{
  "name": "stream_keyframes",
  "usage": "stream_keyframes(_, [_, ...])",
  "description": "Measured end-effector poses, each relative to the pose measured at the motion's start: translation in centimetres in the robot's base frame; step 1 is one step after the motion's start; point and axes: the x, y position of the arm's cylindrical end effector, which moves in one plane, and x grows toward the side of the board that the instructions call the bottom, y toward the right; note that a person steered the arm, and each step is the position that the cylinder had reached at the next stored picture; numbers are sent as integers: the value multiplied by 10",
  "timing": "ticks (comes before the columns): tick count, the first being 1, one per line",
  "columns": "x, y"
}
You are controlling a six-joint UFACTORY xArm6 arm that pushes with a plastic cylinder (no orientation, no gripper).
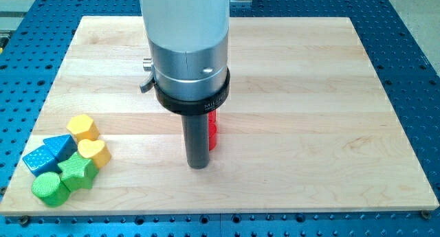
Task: Slide the red blocks to the center of the board
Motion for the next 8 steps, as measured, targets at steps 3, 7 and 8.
stream_keyframes(3, [-73,4])
stream_keyframes(7, [-36,30])
stream_keyframes(8, [-48,93])
